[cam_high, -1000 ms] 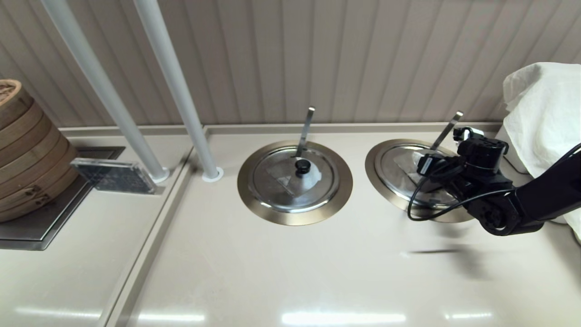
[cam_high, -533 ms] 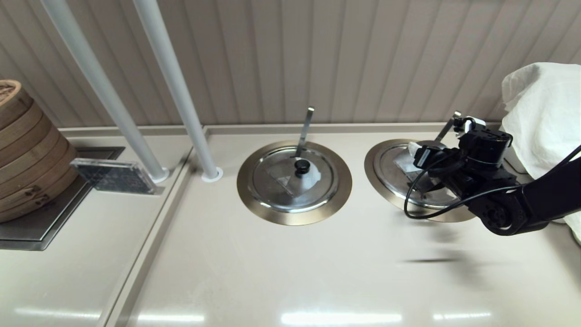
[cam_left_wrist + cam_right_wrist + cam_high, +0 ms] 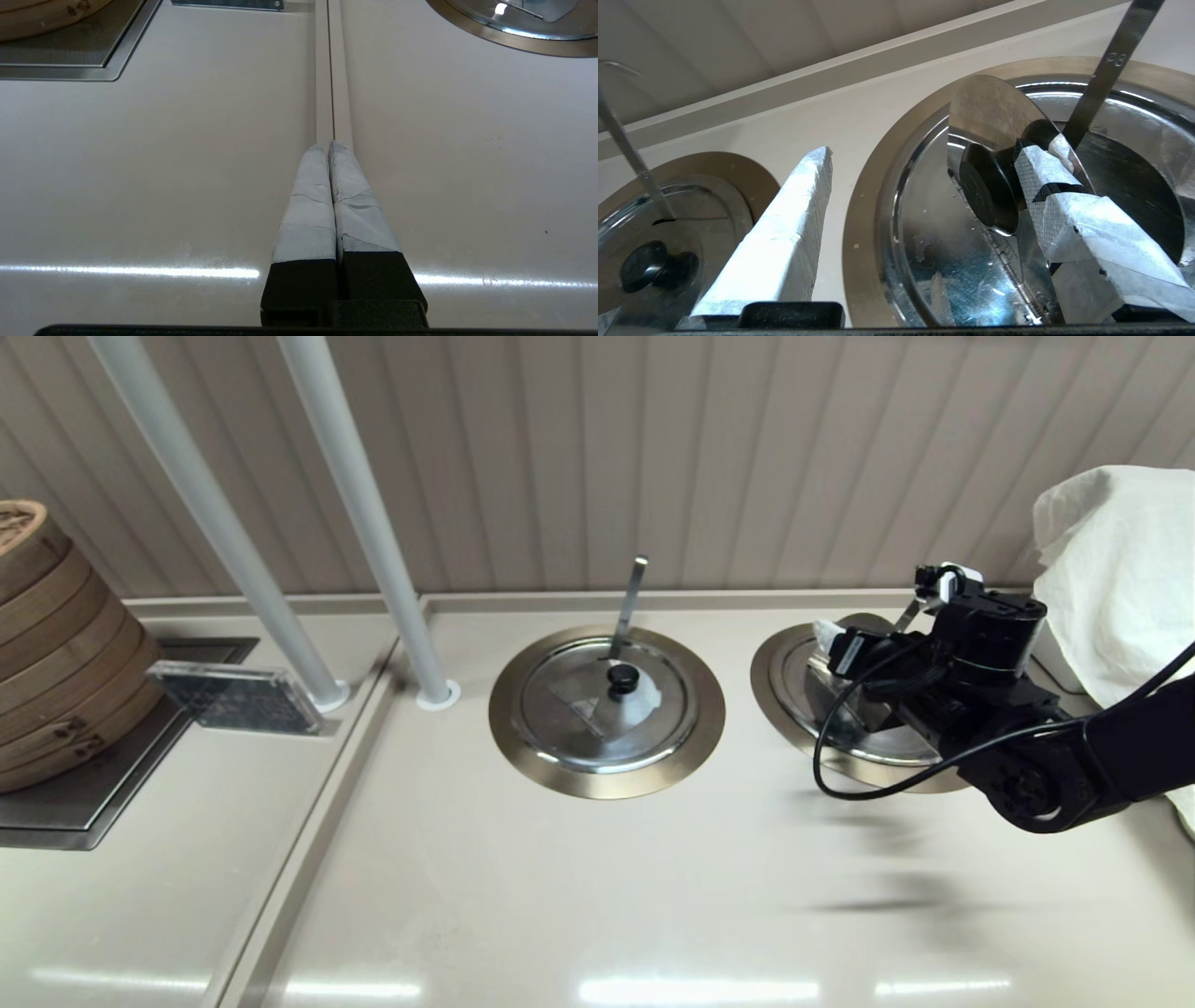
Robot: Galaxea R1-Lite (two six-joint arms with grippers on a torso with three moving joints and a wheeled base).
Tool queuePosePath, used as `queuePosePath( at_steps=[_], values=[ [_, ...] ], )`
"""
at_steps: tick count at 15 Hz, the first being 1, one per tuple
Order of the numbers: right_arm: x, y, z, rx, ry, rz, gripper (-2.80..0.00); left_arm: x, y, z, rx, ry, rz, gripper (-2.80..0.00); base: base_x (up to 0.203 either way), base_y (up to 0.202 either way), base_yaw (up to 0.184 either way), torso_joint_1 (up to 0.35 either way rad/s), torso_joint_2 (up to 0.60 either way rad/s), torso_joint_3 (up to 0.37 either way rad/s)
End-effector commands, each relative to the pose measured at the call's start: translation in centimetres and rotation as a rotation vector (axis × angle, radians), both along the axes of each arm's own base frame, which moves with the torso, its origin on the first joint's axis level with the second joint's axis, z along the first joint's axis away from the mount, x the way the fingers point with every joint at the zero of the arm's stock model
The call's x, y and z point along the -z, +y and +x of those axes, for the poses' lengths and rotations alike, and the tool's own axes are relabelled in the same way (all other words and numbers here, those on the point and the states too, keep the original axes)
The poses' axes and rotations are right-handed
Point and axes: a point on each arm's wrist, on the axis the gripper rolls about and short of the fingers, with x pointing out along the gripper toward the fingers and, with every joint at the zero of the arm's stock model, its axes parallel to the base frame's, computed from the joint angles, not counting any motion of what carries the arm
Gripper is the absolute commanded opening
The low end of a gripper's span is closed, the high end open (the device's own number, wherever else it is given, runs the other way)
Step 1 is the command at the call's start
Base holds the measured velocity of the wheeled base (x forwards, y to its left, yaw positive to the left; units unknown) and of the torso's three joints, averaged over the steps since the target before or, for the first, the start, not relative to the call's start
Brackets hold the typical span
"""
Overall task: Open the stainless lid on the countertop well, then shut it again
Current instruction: Open the lid, then stir with a spoon
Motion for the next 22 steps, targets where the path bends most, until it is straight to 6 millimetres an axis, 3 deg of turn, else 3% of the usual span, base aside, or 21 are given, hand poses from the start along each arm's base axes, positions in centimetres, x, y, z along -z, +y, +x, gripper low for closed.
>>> queuePosePath(
  at_steps=[1,7,11,14,17,20,22],
  values=[
    [-0.6,0.7,-0.7,-0.016,-0.015,0.008,0.0,0.0,0.0,0.0,-0.001,0.0,0.0,-2.8,0.0,0.0,0.0,0.0,0.0,0.0],
    [-1.4,3.3,-2.6,-0.099,-0.026,0.023,0.0,0.0,0.0,0.0,-0.001,0.001,0.0,-2.8,0.0,0.0,0.0,0.0,0.0,0.0],
    [-4.6,3.7,-5.3,-0.134,-0.072,0.045,0.0,0.0,0.0,0.0,-0.001,0.0,0.0,-2.8,0.0,0.0,0.0,0.0,0.0,0.0],
    [-6.6,2.9,-6.6,-0.124,-0.091,0.057,0.0,0.0,0.0,0.0,-0.001,0.0,0.0,-2.8,0.0,0.0,0.0,0.0,0.0,0.0],
    [-5.5,-1.1,-4.1,0.015,-0.033,0.017,0.0,0.0,0.0,0.0,-0.001,0.0,0.0,-2.8,0.0,0.0,0.0,0.0,0.0,0.0],
    [-1.7,-5.4,1.0,0.157,0.091,-0.009,0.0,0.0,0.0,0.0,-0.001,0.0,-0.001,-2.8,0.0,0.0,0.0,0.0,0.0,0.0],
    [-1.5,-7.4,3.4,0.207,0.117,-0.022,0.0,0.0,0.0,0.0,-0.001,0.0,0.0,-2.8,0.0,0.0,0.0,0.0,0.0,0.0]
  ],
)
